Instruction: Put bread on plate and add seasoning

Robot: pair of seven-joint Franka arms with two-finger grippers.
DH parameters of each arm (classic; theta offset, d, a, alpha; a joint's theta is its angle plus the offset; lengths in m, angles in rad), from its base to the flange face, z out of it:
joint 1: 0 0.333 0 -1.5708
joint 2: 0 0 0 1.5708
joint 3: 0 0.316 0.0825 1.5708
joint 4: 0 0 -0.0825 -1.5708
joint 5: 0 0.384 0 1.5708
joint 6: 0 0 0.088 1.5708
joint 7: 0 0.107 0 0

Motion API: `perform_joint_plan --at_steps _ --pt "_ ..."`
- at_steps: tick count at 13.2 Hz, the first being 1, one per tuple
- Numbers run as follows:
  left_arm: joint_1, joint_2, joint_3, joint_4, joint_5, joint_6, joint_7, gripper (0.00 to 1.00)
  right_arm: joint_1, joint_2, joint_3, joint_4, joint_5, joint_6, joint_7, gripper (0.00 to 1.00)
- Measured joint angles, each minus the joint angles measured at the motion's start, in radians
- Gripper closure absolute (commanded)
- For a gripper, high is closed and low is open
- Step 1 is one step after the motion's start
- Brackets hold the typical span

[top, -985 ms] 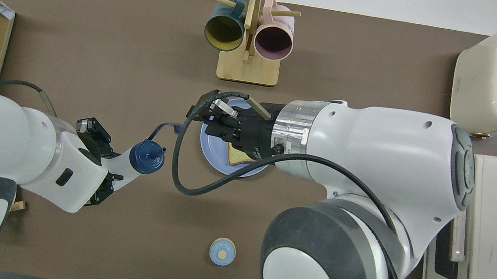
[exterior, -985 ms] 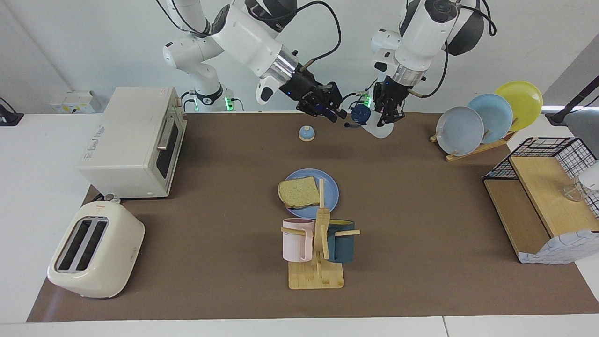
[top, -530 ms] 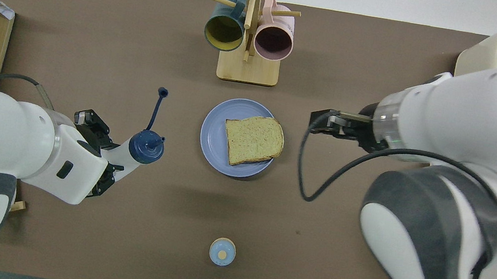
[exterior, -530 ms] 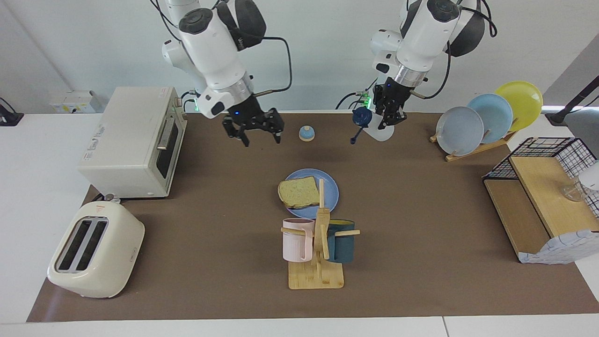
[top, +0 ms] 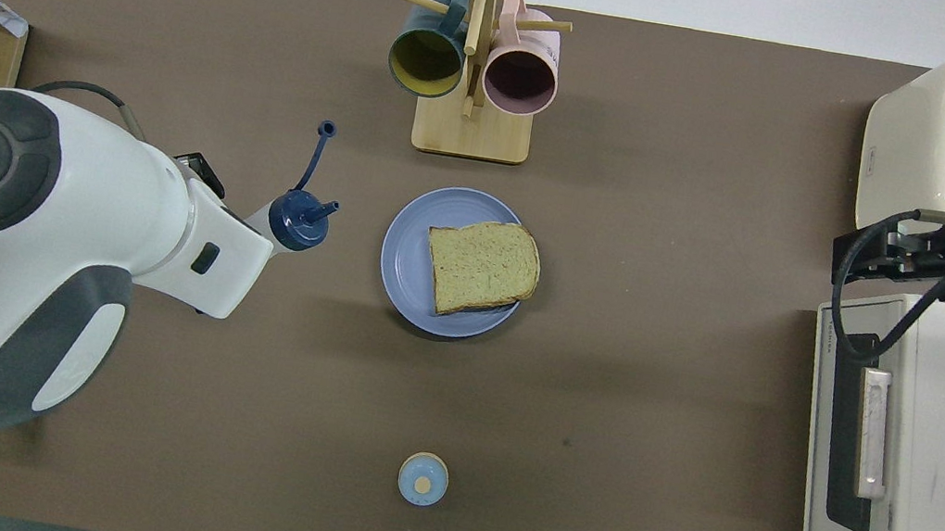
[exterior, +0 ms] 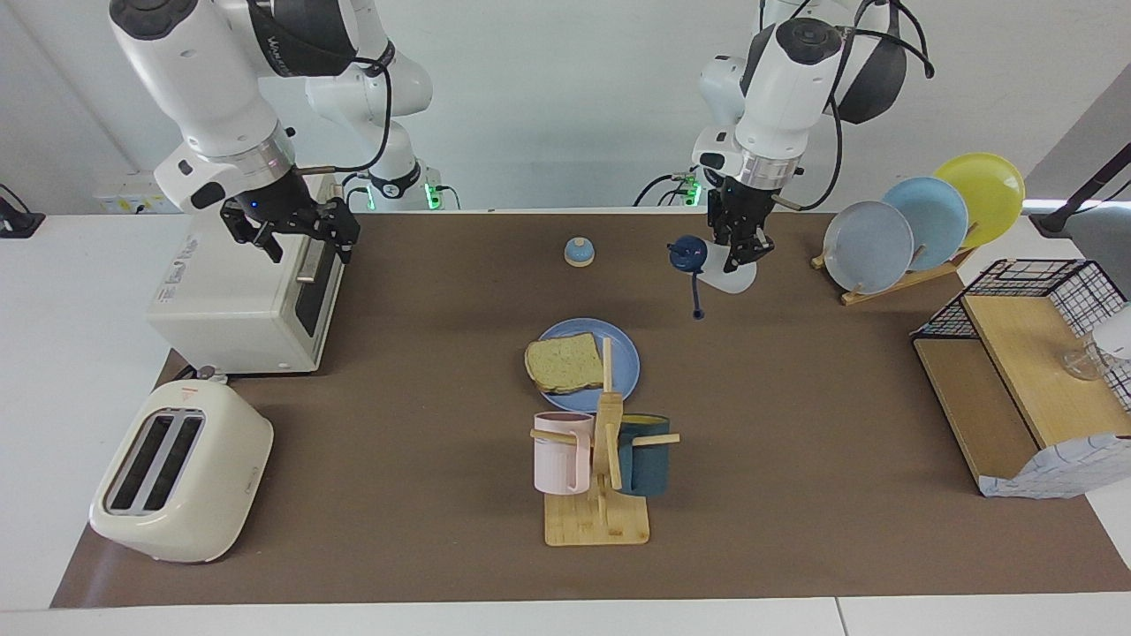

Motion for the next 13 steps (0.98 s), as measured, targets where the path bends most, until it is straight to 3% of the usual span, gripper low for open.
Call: perform_joint_plan --at_steps 10,13 --pt "-0.218 0.234 -0.024 0.055 0.331 -0.056 -0.271 1.0 -0.038 -0.066 -0.008 -0.099 0.0 0.002 -0.021 0.0" --pt "-0.268 0.352 -0.025 0.153 0.389 -0.162 -0.315 1.0 -0.067 -0.066 -0.01 -0.105 0.0 0.029 -0.036 0.0"
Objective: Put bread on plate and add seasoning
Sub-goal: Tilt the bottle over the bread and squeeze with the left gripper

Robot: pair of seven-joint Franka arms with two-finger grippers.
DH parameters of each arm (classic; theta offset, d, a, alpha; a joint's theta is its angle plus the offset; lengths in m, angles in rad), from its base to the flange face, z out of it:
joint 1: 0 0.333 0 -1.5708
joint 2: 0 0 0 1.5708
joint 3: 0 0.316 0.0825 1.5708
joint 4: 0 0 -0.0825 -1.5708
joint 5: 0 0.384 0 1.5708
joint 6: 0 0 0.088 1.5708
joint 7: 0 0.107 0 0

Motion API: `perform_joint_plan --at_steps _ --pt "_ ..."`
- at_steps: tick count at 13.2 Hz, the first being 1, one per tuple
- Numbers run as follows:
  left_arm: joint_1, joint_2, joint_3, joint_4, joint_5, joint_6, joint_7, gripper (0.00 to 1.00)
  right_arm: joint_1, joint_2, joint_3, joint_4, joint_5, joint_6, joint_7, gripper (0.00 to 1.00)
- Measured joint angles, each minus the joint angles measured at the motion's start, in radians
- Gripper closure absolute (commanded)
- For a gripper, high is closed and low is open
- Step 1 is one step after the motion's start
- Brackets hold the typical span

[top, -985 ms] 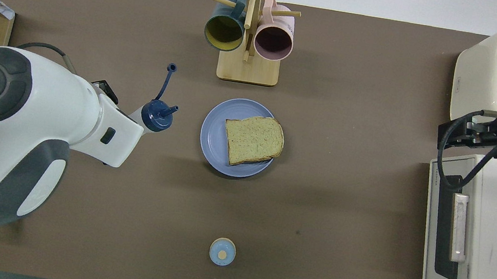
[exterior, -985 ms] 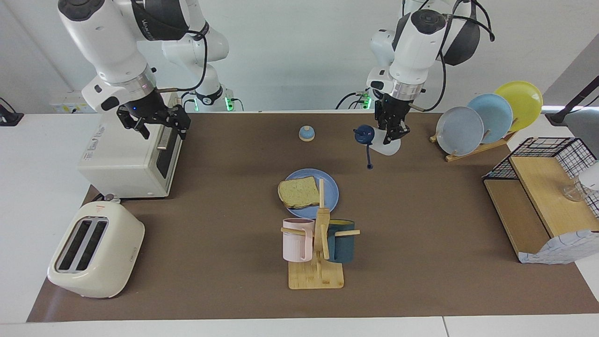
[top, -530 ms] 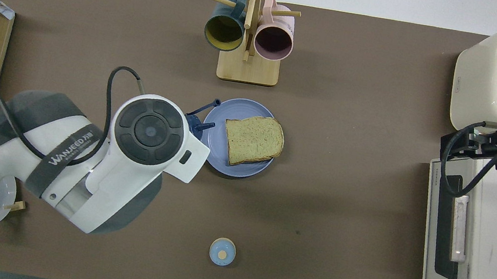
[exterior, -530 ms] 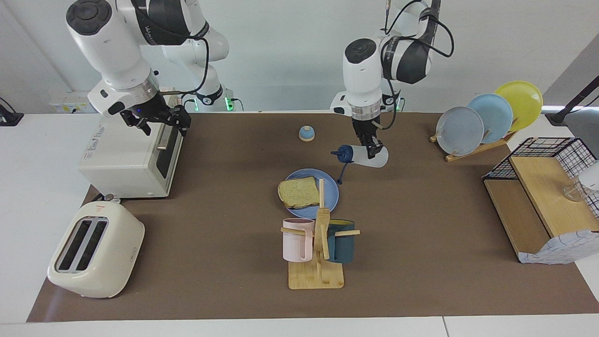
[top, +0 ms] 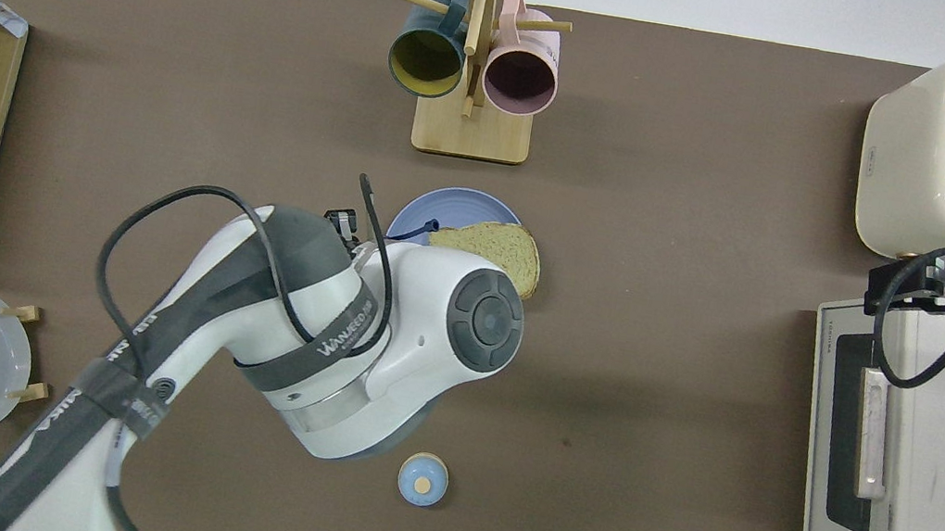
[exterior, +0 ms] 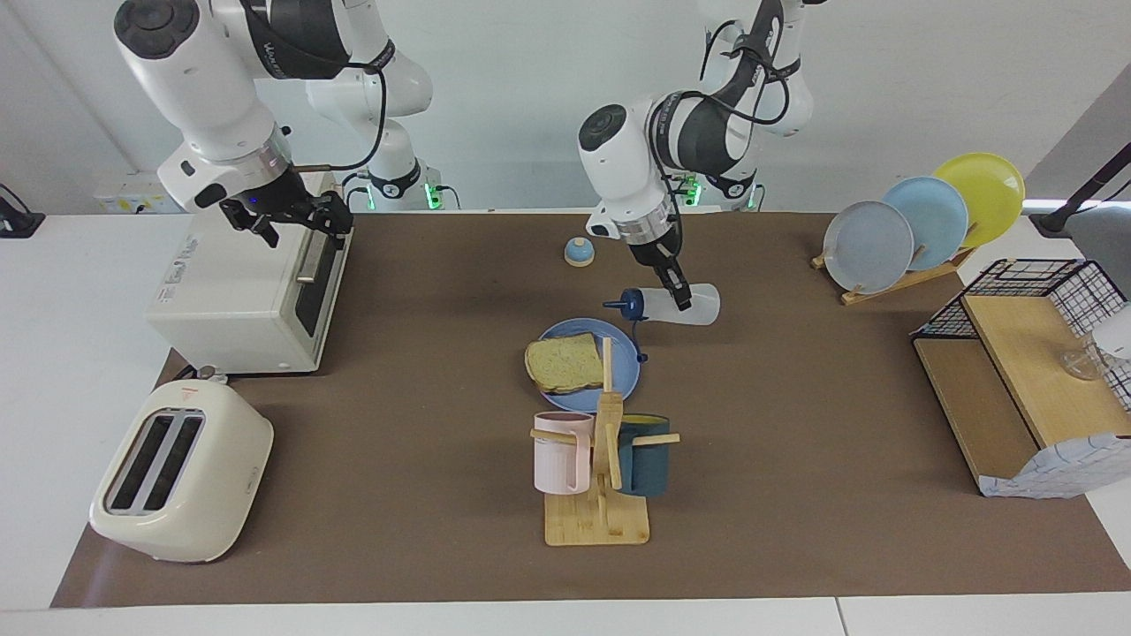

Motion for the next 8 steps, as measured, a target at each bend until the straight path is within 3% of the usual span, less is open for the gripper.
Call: perform_joint_plan --at_steps 4,8 --pt "-0.041 0.156 0.0 0.114 0.129 -0.096 -0.015 1.0 -0.006 0.001 -0.032 -0.001 0.0 0.016 -0.079 0.0" --pt "-0.07 0.17 0.001 0.123 0.234 -0.157 -0.017 1.0 -0.012 0.001 -0.044 -0.001 0.0 0.021 -0.111 0.0"
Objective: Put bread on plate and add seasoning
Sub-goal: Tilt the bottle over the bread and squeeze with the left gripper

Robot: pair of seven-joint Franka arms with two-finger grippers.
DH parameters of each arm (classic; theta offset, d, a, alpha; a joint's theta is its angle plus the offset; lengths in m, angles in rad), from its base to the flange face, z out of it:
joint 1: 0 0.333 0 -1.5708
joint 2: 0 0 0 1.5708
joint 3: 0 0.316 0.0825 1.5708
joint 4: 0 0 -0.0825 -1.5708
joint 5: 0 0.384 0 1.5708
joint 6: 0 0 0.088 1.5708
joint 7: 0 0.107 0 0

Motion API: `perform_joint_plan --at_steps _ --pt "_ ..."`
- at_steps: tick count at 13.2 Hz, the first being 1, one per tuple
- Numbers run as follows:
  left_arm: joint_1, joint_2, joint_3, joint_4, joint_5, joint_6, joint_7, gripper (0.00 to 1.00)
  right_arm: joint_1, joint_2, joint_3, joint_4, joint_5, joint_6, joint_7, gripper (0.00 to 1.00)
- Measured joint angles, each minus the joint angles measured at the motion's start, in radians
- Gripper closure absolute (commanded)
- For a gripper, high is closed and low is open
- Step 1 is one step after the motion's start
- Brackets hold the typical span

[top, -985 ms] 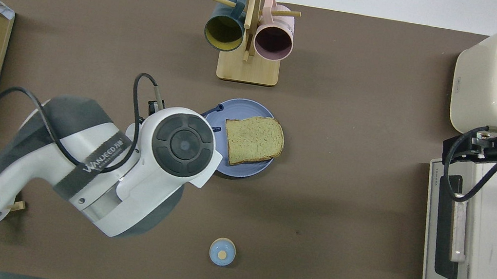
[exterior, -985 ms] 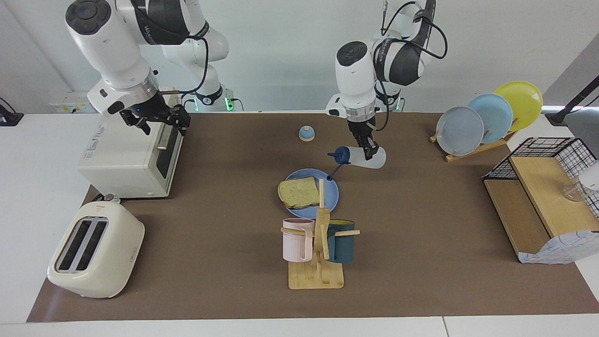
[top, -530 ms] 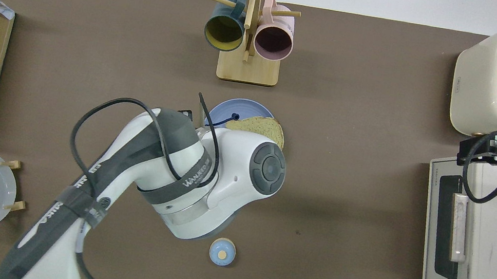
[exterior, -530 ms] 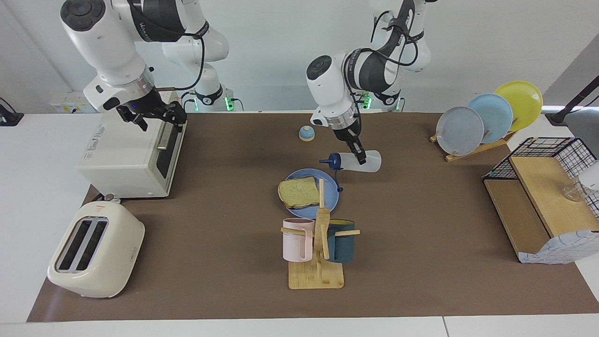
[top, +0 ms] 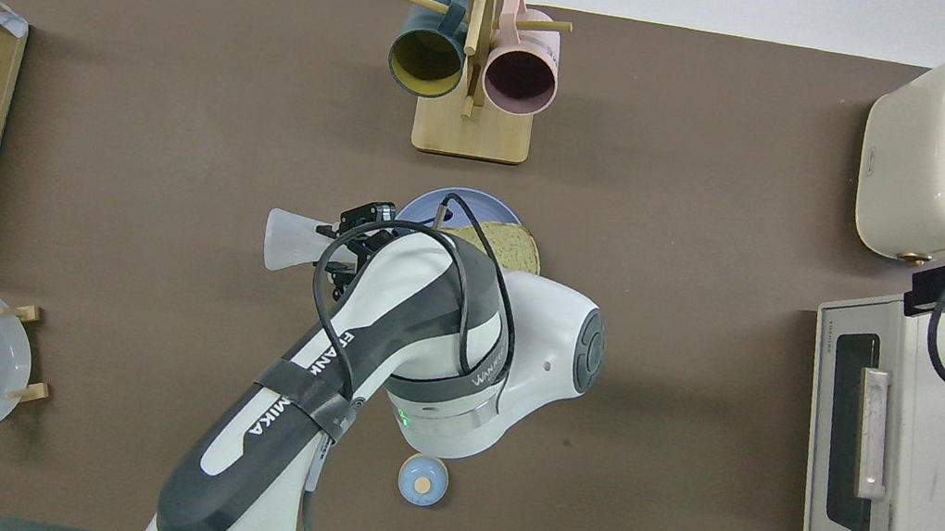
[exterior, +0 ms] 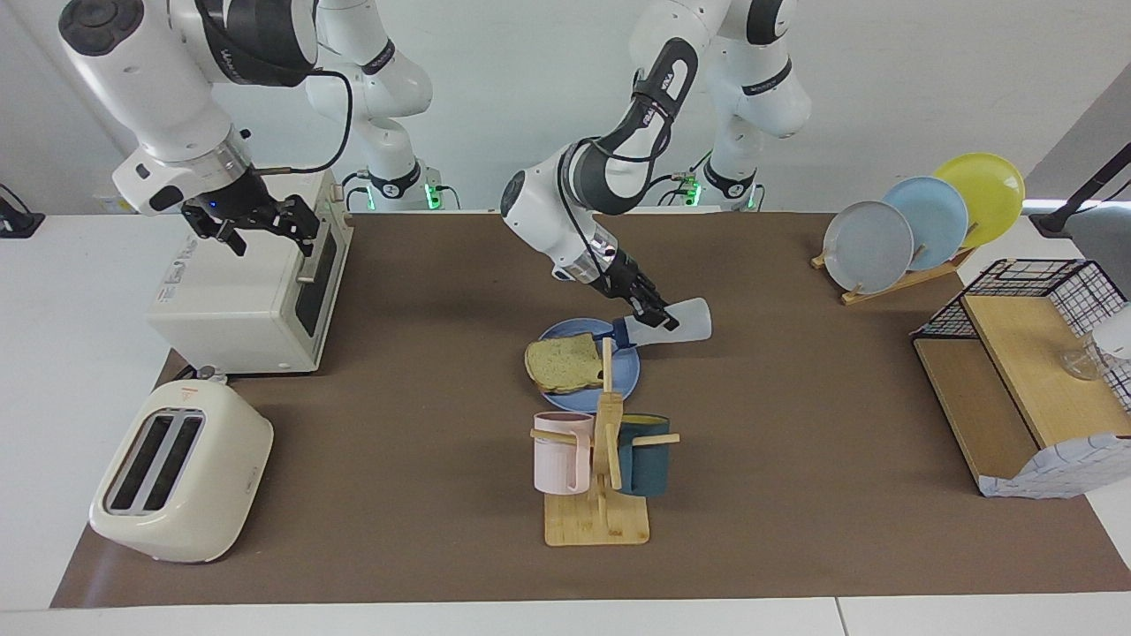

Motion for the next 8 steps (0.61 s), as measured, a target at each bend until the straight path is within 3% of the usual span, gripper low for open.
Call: perform_joint_plan --at_steps 8 --pt "-0.024 0.001 0.001 0.0 0.086 -0.08 0.0 1.0 0.005 0.0 0.004 0.0 0.0 0.0 0.0 0.0"
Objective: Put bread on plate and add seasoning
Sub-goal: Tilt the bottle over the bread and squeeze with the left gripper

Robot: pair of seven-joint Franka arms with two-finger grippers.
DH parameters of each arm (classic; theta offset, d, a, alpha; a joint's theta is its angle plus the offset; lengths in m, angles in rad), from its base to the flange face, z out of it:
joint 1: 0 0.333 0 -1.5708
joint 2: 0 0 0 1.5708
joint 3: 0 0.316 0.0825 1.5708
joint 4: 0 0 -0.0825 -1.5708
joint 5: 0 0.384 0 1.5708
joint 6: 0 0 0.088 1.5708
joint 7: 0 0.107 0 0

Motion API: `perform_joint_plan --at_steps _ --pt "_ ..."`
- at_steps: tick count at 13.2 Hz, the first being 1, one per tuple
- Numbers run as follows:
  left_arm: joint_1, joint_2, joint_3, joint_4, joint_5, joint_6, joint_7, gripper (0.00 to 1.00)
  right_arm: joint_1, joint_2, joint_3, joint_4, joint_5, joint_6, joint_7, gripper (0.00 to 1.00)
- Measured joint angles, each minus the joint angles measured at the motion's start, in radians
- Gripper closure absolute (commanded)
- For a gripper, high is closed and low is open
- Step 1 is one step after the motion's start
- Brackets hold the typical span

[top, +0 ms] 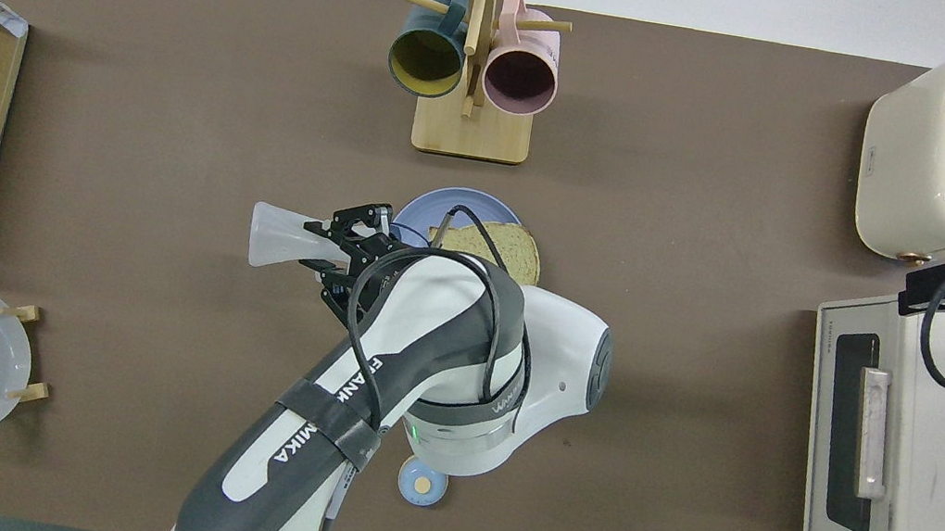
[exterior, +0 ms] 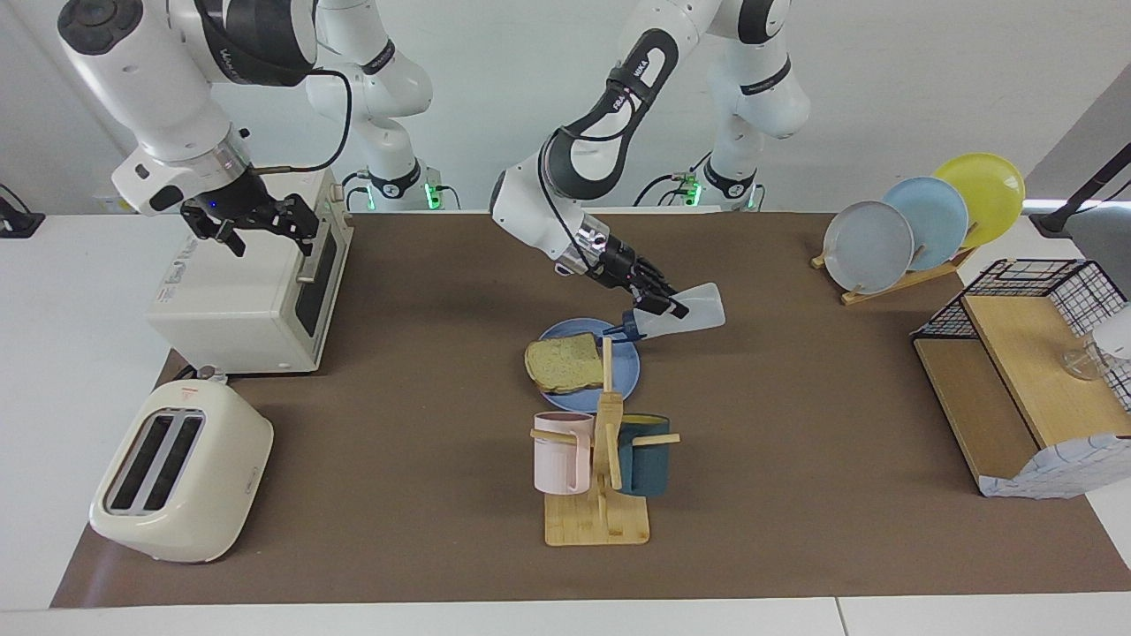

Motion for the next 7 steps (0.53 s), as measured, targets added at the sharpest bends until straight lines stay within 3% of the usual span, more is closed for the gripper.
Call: perform_joint_plan --at_steps 2,7 --pt "-0.012 0.029 -0.001 0.001 0.02 -0.048 0.003 1.0 0.0 0.0 0.0 0.0 0.0 0.0 0.0 0.0" --pt "-0.054 0.188 -0.001 0.068 0.142 -0.187 -0.004 1.0 0.0 0.0 0.0 0.0 0.0 0.0 0.0 0.0"
